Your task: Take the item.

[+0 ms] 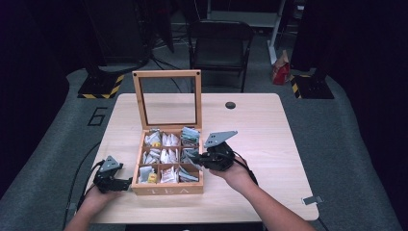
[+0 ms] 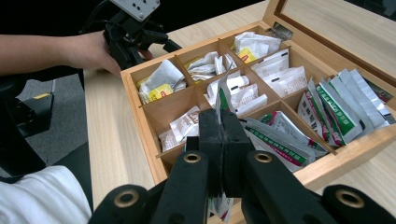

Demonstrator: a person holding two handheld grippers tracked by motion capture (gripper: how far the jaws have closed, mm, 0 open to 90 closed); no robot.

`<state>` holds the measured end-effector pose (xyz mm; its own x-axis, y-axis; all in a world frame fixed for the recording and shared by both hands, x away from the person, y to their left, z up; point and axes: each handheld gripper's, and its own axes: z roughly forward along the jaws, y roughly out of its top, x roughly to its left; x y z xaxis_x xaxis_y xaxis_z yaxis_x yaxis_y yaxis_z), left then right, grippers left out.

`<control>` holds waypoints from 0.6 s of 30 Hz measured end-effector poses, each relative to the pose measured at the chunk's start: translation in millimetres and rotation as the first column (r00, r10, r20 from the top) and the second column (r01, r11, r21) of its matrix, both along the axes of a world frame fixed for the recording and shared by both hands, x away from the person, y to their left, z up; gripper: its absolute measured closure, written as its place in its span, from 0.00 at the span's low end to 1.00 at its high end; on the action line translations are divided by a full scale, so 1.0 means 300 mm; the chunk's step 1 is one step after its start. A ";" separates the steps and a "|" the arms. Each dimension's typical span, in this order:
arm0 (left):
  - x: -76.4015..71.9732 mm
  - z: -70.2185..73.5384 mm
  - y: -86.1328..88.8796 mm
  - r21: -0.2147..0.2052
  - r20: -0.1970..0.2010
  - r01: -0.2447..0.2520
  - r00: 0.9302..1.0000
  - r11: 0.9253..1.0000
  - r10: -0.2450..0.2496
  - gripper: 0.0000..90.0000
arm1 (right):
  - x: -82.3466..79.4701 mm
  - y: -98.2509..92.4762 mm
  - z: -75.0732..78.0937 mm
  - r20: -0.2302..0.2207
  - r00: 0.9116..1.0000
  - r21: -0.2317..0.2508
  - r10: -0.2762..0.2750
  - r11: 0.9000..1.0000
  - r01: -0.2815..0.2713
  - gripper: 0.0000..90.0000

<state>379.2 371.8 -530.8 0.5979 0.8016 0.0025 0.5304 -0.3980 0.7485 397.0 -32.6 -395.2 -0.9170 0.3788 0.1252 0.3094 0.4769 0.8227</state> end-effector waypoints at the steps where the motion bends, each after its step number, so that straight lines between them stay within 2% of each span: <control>1: 0.000 0.000 0.000 0.000 0.000 0.000 1.000 1.000 0.000 0.16 | 0.002 -0.005 0.001 0.002 1.000 -0.001 -0.006 1.000 0.006 1.00; 10: 0.000 0.000 0.000 0.000 0.000 0.000 1.000 1.000 0.000 0.16 | 0.007 -0.022 0.003 0.007 1.000 -0.003 -0.019 1.000 0.019 1.00; 18: 0.000 0.000 0.000 0.002 0.000 0.000 1.000 1.000 0.000 0.16 | 0.018 -0.073 0.002 0.014 0.998 -0.002 -0.067 0.998 0.067 1.00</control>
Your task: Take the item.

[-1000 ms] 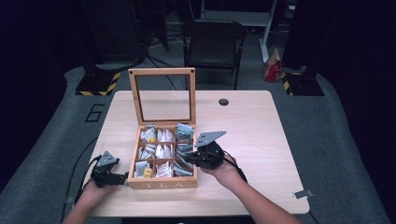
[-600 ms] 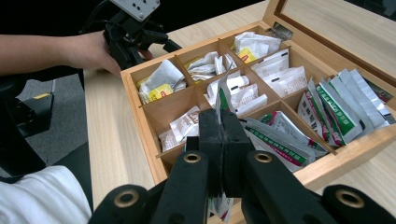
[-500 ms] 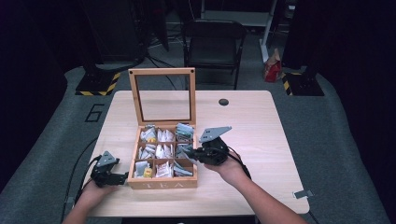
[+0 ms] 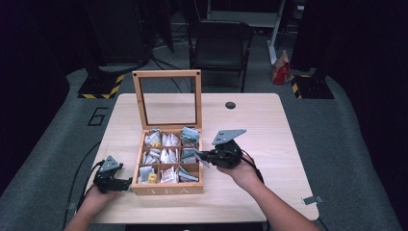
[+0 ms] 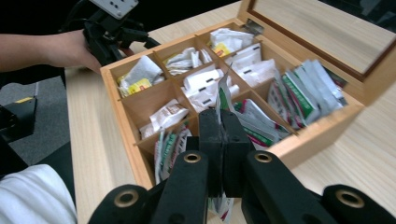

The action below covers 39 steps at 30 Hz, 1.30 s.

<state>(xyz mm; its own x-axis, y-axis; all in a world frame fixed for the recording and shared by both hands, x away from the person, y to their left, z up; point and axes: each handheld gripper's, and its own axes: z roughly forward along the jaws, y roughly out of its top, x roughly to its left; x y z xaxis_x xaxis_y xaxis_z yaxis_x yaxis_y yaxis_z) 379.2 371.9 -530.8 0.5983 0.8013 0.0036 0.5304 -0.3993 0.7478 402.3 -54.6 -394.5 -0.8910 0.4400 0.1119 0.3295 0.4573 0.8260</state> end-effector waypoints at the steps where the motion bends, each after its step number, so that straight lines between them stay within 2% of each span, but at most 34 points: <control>1: 0.000 0.000 0.000 0.000 0.000 0.000 1.000 1.000 0.000 0.16 | 0.002 -0.018 -0.001 0.003 1.000 -0.003 -0.014 1.000 0.014 1.00; 13: 0.000 0.000 0.000 0.000 0.000 0.000 1.000 1.000 0.000 0.16 | 0.018 -0.106 0.001 0.013 0.997 0.001 -0.078 0.997 0.078 1.00; 20: 0.000 0.000 0.000 0.000 0.000 0.000 1.000 1.000 0.000 0.16 | 0.021 -0.132 0.000 0.018 0.995 -0.003 -0.098 0.995 0.099 1.00; 27: 0.000 0.000 0.000 0.000 0.000 0.000 1.000 1.000 0.000 0.16 | 0.025 -0.179 -0.002 0.037 0.990 -0.014 -0.134 0.991 0.135 1.00; 39: 0.000 0.000 0.000 0.000 0.000 0.000 1.000 1.000 0.000 0.16 | 0.032 -0.240 -0.008 0.040 0.983 -0.003 -0.179 0.984 0.179 1.00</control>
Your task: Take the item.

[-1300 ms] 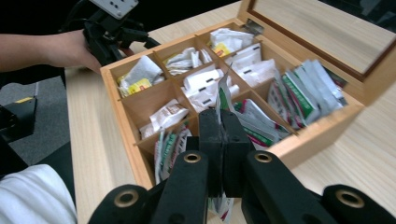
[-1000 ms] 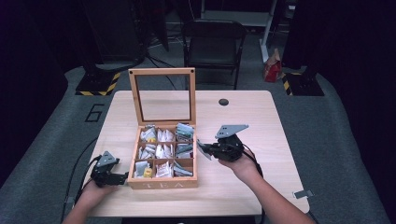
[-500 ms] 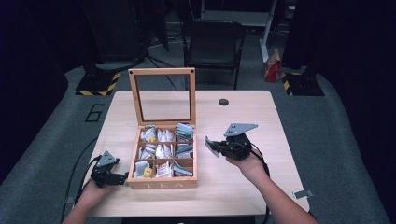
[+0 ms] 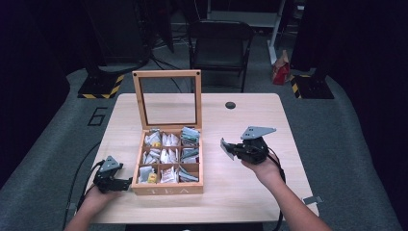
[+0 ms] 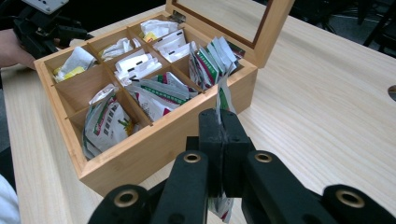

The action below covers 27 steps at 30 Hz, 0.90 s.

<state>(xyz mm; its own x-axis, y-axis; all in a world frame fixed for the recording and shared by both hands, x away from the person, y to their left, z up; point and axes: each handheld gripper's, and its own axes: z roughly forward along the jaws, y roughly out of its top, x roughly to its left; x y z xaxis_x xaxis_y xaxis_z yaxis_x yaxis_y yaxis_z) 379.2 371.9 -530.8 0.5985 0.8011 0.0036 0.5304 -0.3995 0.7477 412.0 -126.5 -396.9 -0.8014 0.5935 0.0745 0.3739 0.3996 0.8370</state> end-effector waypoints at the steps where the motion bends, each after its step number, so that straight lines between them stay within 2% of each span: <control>1: 0.000 0.000 0.000 0.000 0.000 0.000 1.000 1.000 0.000 0.16 | 0.000 -0.003 0.000 0.001 1.000 0.000 -0.003 1.000 0.003 1.00; 10: 0.000 0.000 0.000 0.000 0.000 0.000 1.000 1.000 0.000 0.16 | 0.001 -0.029 -0.001 0.012 1.000 -0.001 -0.023 1.000 0.023 1.00; 27: 0.000 0.000 0.000 0.000 0.000 0.001 1.000 1.000 -0.001 0.16 | -0.004 -0.064 -0.059 0.010 0.999 -0.023 -0.049 0.999 0.049 0.99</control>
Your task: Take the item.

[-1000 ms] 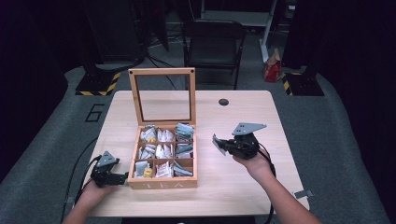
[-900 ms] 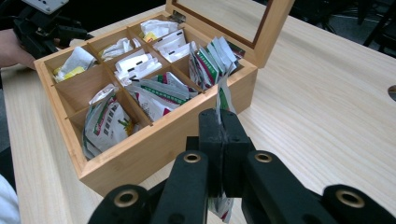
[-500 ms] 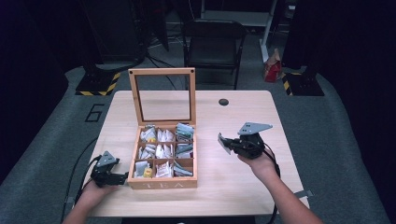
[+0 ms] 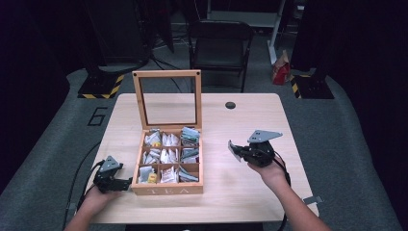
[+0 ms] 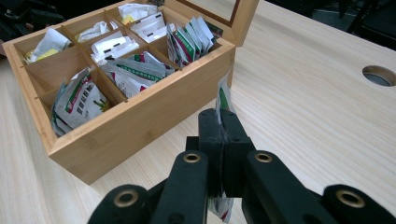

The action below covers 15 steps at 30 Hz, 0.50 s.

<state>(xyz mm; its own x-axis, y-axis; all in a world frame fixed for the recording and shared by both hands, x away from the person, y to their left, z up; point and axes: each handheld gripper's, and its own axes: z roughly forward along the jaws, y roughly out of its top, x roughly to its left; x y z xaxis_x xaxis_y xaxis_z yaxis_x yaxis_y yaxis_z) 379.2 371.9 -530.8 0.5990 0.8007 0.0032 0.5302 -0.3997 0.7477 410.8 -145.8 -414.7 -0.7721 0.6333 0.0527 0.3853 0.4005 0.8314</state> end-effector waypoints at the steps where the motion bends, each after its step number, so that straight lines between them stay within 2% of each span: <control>1: 0.000 0.000 0.000 0.000 0.000 0.000 1.000 1.000 0.000 0.16 | 0.000 -0.001 -0.003 -0.003 1.000 -0.003 -0.001 1.000 0.001 0.99; 15: 0.000 0.000 0.000 0.001 0.000 -0.001 1.000 1.000 0.001 0.16 | -0.006 -0.012 -0.060 -0.005 1.000 -0.017 -0.022 1.000 0.022 0.99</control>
<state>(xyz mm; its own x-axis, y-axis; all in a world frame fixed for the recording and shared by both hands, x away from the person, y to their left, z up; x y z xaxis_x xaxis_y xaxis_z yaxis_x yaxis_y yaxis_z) 379.2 371.9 -530.8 0.5984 0.8012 0.0038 0.5303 -0.3996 0.7477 409.1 -149.5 -432.8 -0.7579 0.6508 0.0457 0.3980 0.4057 0.8228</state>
